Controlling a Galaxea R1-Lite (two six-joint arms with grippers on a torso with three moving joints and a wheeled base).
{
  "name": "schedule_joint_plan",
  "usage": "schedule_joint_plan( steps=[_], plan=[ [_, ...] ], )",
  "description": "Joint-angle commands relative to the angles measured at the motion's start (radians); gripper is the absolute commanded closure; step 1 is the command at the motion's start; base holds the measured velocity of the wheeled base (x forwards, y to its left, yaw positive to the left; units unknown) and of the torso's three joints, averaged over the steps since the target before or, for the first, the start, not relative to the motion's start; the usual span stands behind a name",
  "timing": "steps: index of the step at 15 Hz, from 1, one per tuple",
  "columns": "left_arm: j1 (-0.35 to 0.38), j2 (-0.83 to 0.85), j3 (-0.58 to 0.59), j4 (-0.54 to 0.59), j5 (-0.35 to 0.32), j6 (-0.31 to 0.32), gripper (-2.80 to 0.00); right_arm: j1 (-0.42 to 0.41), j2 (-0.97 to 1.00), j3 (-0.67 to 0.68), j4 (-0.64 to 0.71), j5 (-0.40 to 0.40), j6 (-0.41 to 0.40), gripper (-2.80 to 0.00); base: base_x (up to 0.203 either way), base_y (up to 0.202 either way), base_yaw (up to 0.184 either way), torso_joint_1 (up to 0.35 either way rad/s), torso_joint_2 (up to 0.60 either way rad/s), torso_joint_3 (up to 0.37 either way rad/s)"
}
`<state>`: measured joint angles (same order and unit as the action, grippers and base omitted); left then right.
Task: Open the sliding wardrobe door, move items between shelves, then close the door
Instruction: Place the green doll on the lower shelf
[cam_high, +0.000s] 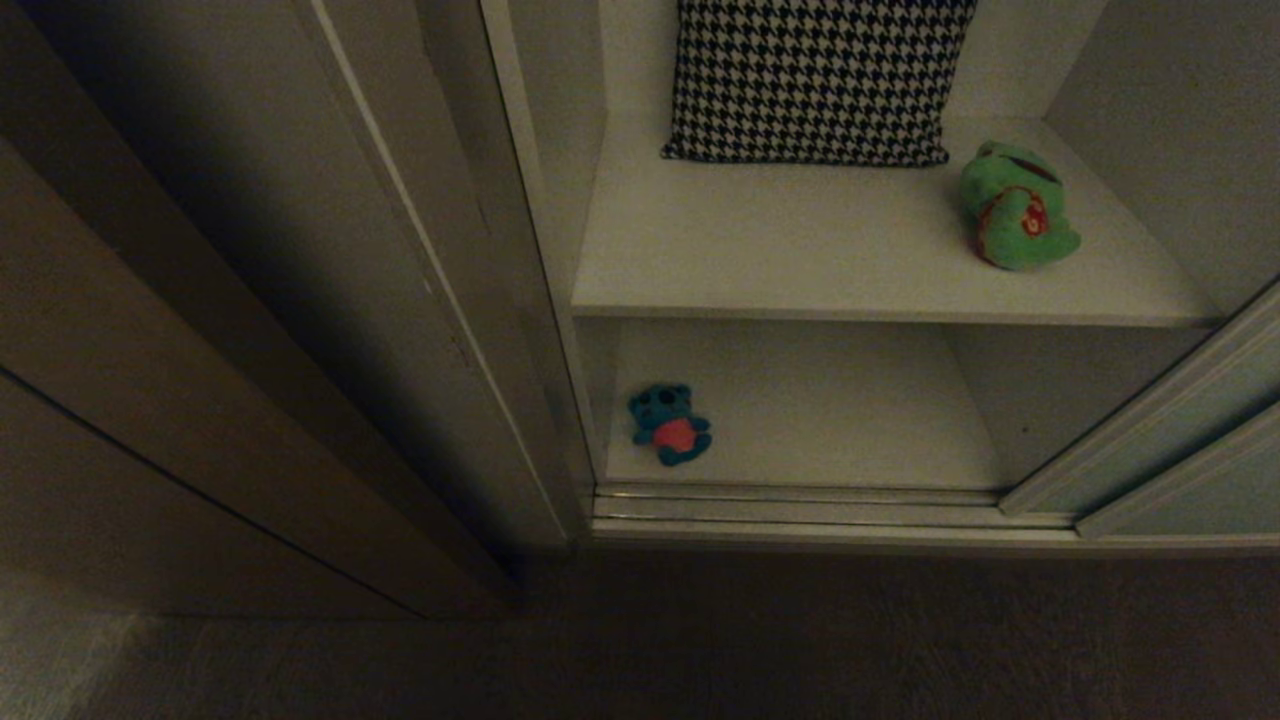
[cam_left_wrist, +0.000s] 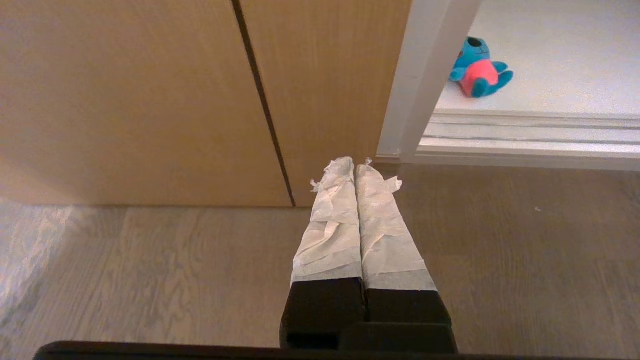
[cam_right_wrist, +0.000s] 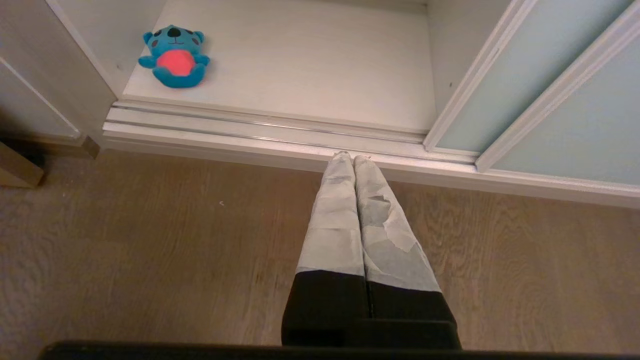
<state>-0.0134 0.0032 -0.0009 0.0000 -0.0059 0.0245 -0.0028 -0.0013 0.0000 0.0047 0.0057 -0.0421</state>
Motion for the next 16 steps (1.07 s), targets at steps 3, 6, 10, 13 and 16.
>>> schedule_joint_plan(
  steps=[3,6,10,13,16],
  plan=[
    [0.000,0.000,-0.001,0.000,0.000,-0.001,0.00,0.000,0.000,0.002,0.000,0.000,-0.002,0.00,0.000,0.000,0.000,0.000,0.00,0.000],
    [0.000,0.000,0.001,0.000,0.000,0.000,0.00,0.000,0.000,0.002,0.000,0.000,-0.001,0.00,0.000,0.000,0.000,0.000,0.00,0.000],
    [0.000,0.001,0.001,0.000,0.000,0.000,0.00,0.000,0.000,0.002,0.000,0.000,-0.001,0.00,0.000,0.000,0.000,0.000,0.00,0.000],
    [0.000,0.001,-0.001,0.000,0.000,0.000,0.00,0.000,0.000,0.002,0.002,0.006,-0.017,0.00,0.000,0.000,0.000,0.000,0.00,0.000],
    [0.000,0.001,0.001,0.000,0.000,-0.001,0.00,0.001,-0.002,-0.006,0.015,-0.003,-0.007,0.00,0.000,0.000,0.000,0.000,0.00,0.000]
  ],
)
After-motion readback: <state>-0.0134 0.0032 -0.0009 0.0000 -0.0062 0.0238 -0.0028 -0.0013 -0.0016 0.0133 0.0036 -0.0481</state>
